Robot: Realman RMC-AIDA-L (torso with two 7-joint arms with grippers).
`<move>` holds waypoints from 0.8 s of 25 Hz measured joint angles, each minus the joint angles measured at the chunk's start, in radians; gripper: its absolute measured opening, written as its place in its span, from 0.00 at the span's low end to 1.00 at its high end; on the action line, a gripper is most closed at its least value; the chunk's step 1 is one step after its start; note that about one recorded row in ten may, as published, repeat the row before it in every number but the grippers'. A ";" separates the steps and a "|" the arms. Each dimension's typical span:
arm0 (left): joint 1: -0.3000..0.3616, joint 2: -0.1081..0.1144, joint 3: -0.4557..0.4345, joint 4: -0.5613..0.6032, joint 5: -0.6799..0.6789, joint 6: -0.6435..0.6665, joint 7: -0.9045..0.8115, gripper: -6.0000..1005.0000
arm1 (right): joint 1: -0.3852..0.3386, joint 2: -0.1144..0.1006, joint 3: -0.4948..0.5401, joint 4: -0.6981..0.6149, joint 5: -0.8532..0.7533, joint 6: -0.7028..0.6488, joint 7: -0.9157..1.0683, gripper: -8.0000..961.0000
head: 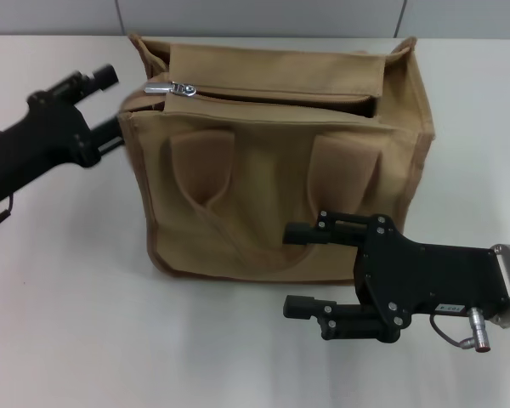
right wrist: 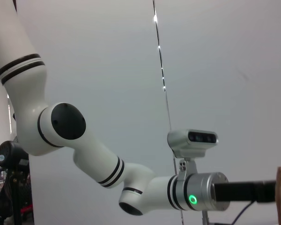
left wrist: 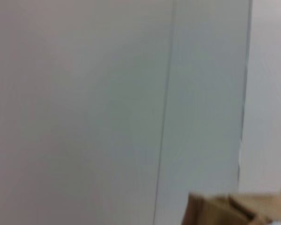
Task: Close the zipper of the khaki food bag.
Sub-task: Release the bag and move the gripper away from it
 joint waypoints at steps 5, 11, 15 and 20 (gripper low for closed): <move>0.014 0.003 0.008 -0.013 -0.054 0.034 0.001 0.70 | -0.004 0.000 0.001 0.000 0.000 0.008 -0.001 0.76; 0.022 0.004 0.008 -0.010 -0.049 0.033 0.001 0.70 | -0.007 0.000 0.002 0.002 0.000 0.011 -0.001 0.76; 0.025 0.004 0.012 -0.011 -0.049 0.034 0.005 0.70 | -0.006 0.000 0.002 0.002 0.000 0.011 -0.010 0.76; 0.034 0.002 0.073 -0.009 -0.048 0.023 0.039 0.69 | -0.005 0.000 0.003 0.019 0.028 0.008 -0.056 0.76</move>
